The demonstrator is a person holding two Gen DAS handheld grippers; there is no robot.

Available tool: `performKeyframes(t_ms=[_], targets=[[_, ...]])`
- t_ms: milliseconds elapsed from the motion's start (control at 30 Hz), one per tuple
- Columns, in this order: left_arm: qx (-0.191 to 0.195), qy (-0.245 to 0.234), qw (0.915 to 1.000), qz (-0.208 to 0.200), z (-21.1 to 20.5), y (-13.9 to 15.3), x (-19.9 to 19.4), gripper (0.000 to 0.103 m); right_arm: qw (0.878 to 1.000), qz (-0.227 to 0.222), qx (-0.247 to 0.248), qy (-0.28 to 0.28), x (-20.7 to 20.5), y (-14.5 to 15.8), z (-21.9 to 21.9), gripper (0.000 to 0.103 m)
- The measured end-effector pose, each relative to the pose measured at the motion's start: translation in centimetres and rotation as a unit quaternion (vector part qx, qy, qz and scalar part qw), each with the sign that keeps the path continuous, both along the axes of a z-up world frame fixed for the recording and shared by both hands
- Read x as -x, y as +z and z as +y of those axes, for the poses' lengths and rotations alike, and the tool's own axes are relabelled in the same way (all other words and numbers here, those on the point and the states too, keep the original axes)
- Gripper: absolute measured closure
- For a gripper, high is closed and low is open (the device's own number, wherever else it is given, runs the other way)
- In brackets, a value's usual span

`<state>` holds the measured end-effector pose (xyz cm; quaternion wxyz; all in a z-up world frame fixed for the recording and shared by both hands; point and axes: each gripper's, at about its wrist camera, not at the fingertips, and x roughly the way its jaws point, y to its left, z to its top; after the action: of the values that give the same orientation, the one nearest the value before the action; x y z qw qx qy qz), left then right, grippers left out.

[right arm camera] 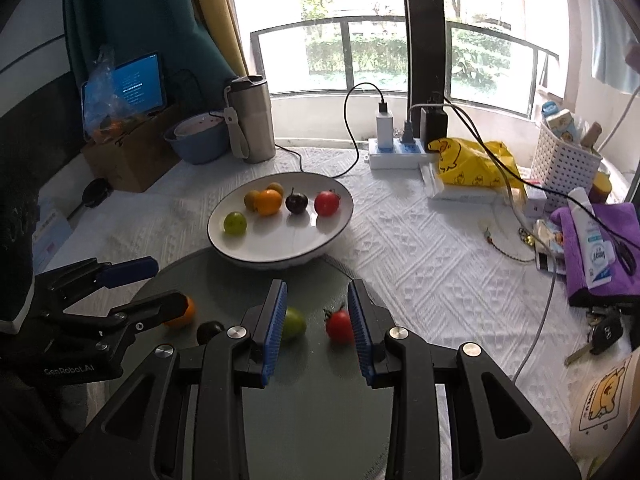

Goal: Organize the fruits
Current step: 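Move both tools back over the mat toward the second orange and small tomato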

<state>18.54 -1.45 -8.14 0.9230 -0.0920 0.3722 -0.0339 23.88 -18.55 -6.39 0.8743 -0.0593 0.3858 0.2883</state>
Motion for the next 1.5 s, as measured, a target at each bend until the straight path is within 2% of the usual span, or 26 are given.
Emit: performKeyframes(t_ms=[533,667,867,1200,1500], targets=[[-0.023,0.055,0.9975,0.037,0.2,-3.0,2.7,0.036,0.999,0.029,-0.018,0.009,0.7,-3.0,-2.3,0.069],[-0.024,0.065,0.9967,0.043,0.2,-3.7,3.0,0.036,0.999,0.035,-0.018,0.011,0.8,-3.6,-2.4,0.063],[-0.021,0.083,0.9947,0.057,0.6,-4.6,3.1,0.036,0.998,0.052,-0.022,0.009,0.5,-4.7,-2.5,0.061],[-0.025,0.089,0.9936,0.066,0.7,-5.5,2.7,0.036,0.997,0.078,-0.013,0.023,0.0,-6.7,-1.5,0.054],[-0.066,0.081,0.9923,0.065,0.3,-5.8,2.3,0.036,0.997,0.073,-0.009,0.023,-0.4,-7.0,-0.8,0.054]])
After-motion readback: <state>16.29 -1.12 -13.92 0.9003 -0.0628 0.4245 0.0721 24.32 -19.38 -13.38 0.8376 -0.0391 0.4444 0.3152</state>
